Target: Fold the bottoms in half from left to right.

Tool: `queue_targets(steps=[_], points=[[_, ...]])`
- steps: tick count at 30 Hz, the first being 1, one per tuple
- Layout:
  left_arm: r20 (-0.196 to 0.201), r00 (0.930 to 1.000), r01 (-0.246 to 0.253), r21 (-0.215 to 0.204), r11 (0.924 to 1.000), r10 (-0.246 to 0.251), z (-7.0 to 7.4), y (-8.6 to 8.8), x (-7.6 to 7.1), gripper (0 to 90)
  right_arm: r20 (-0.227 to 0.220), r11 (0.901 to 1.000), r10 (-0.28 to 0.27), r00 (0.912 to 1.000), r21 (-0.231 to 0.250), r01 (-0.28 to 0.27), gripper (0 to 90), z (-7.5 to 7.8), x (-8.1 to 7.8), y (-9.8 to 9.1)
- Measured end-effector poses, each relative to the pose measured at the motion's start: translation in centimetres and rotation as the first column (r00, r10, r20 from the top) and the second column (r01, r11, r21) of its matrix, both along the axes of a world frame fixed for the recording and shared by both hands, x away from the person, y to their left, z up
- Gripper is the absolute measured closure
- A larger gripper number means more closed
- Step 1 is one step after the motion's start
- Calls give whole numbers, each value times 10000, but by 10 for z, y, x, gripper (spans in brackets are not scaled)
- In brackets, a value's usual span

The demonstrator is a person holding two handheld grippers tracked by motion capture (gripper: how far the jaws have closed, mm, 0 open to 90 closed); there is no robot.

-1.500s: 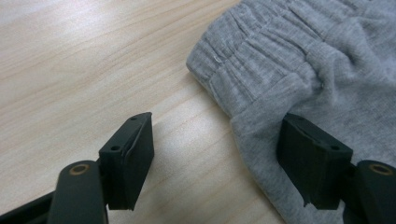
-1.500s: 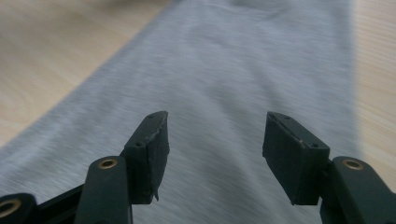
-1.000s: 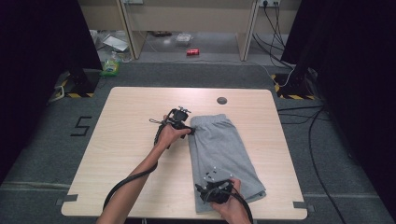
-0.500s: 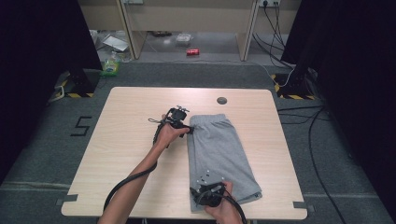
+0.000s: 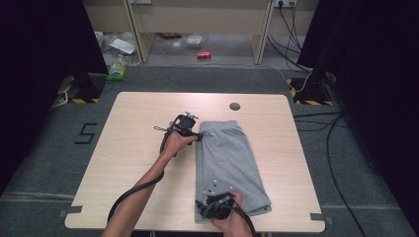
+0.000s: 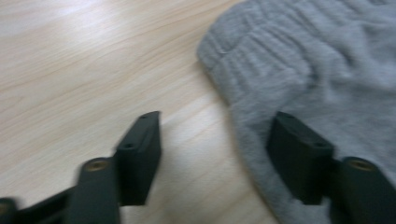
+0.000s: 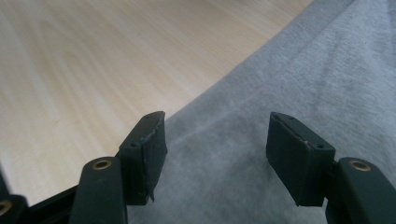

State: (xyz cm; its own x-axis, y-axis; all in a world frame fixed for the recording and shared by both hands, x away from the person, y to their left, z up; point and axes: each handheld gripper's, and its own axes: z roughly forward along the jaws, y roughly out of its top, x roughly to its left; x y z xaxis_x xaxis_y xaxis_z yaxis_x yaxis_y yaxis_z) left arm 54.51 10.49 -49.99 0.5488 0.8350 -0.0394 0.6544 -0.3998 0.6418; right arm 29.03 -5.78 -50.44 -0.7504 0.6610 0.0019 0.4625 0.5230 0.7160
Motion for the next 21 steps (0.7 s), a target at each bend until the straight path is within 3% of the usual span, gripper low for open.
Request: queue_targets(steps=[1,6,7,9,11,13,18,21], points=[[-8,10000,70,-3,10000,-70,0,-1,0,564,-46,9998,200,9998,-80,-200,390,1,-8,1],[-26,9996,266,-55,9996,-266,1,-4,-1,652,-124,9980,570,9983,-273,-573,422,0,-19,9],[23,9995,304,-20,9995,-304,1,-4,-1,680,52,9944,953,9954,-465,-949,443,-1,-21,13],[108,9996,275,14,9996,-275,1,-5,-1,712,-106,9943,1045,9945,-205,-1047,461,-7,-21,16],[217,9994,255,166,9995,-258,1,-5,-1,729,-158,9950,990,9950,-138,-993,470,-7,-19,18],[383,9988,279,577,9979,-302,2,-4,0,743,-16,9955,943,9955,-18,-943,478,-8,-17,23],[362,9992,165,668,9976,-189,2,6,2,746,53,9940,1089,9940,123,-1090,489,-10,-14,39],[259,9996,126,712,9974,-145,3,17,3,738,19,9916,1277,9918,224,-1278,488,-11,-10,58]])
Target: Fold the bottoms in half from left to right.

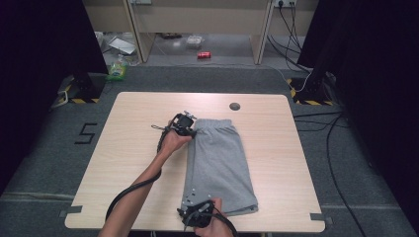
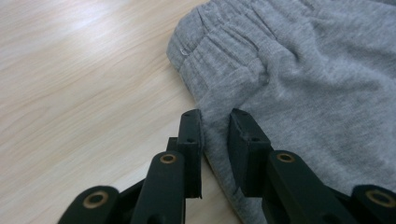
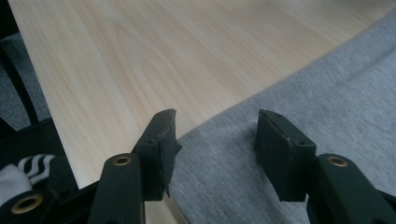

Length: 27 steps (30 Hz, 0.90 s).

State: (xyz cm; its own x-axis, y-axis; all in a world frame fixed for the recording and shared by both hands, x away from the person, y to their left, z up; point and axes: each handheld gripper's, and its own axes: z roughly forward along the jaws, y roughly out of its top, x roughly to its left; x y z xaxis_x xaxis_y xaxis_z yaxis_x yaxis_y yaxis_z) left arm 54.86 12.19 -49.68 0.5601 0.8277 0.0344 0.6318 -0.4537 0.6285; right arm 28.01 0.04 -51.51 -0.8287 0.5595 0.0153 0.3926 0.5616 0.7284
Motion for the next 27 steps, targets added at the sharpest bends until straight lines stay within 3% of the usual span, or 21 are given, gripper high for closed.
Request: queue_targets(steps=[4,7,10,13,16,17,20,22,27], points=[[-273,9996,-113,-186,9998,107,0,19,4,712,-124,9993,296,9995,232,-293,485,-2,5,23],[-442,9986,-318,-575,9978,293,-1,31,6,698,-23,9983,542,9985,220,-542,477,-2,8,37],[-410,9989,-260,-828,9962,227,-3,35,6,689,-244,9978,607,9979,267,-600,465,-1,10,41],[-252,9994,-263,-712,9971,246,-3,35,4,658,-709,9962,557,9959,702,-508,442,-1,14,36],[-182,9994,-306,-848,9959,291,-4,36,3,652,-1558,9901,691,9854,1318,-486,407,1,21,29],[-143,9994,-311,-876,9957,300,-5,36,3,652,-1558,9901,691,9854,1318,-486,407,1,21,29],[-104,9993,-357,-890,9954,349,-5,36,2,652,-970,9929,431,9943,1144,-319,402,10,29,16],[-129,9992,-383,-874,9954,373,-5,36,2,652,-953,9923,280,9951,1225,-162,402,13,32,12],[-96,9989,-473,-884,9950,466,-5,35,2,652,-290,9919,-678,9973,1056,706,403,27,55,-17]])
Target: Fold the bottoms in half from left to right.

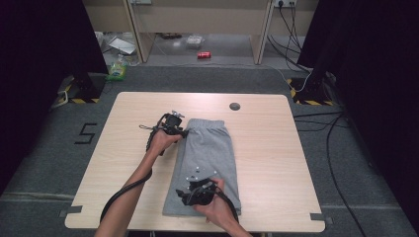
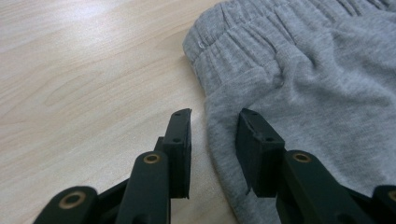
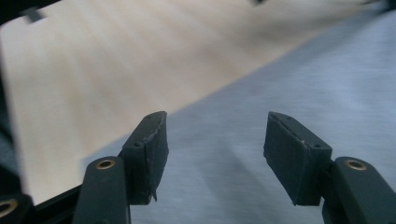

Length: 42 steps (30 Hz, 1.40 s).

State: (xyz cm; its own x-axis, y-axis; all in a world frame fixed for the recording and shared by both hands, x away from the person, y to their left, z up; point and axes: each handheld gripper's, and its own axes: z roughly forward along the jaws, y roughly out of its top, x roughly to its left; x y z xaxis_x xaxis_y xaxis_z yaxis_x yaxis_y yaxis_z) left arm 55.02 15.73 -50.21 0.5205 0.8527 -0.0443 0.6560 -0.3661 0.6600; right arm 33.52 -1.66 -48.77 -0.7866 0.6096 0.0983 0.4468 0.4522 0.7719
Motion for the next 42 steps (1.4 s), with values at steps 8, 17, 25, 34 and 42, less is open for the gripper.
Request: queue_targets(steps=[8,17,25,34,42], points=[[53,10000,2,-44,10000,-2,-1,1,-1,653,396,9901,-1361,9899,-279,1372,400,4,33,-38],[121,9999,4,-70,10000,-4,-1,1,-1,653,384,9780,-2067,9777,-210,2075,400,3,49,-60],[128,9999,10,-66,10000,-9,-1,1,-1,653,491,9592,-2823,9581,1,2826,400,10,66,-81],[156,9999,-11,-101,9999,13,-2,1,-2,654,445,9430,-3328,9420,96,3327,401,12,83,-96],[155,9999,-30,-60,10000,31,-2,1,-2,654,277,9293,-3691,9290,233,3686,401,12,101,-110]])
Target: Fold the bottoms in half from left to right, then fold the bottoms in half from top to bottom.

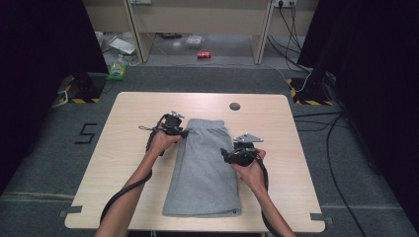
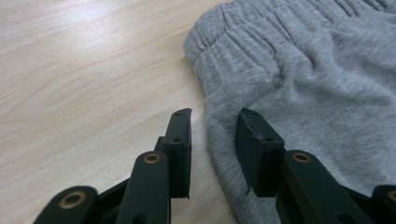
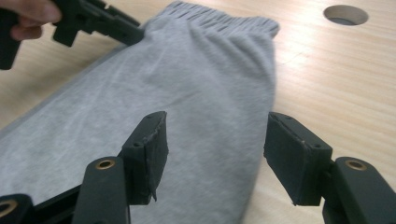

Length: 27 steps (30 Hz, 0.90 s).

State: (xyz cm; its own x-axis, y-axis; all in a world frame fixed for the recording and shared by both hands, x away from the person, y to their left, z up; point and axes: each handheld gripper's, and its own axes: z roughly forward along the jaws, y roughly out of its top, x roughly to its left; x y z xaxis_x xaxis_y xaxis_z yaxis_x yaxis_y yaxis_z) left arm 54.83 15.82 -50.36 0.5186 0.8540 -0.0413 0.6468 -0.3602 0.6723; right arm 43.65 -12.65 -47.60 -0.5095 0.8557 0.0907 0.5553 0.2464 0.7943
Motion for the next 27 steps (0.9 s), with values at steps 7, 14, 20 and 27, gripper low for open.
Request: queue_targets(steps=[7,14,20,27], points=[[44,10000,-73,-77,9999,73,-1,0,-1,654,-101,9992,-301,9995,275,304,398,2,22,-9],[-30,10000,-45,-17,10000,45,0,-1,0,655,-131,9988,-367,9992,319,371,397,-1,25,-12],[38,10000,-35,-93,10000,36,-1,0,-1,655,-153,9980,-530,9985,329,535,395,-1,25,-17],[21,10000,-20,-24,10000,20,0,0,0,655,-49,9976,-563,9984,395,564,388,4,33,-19]])
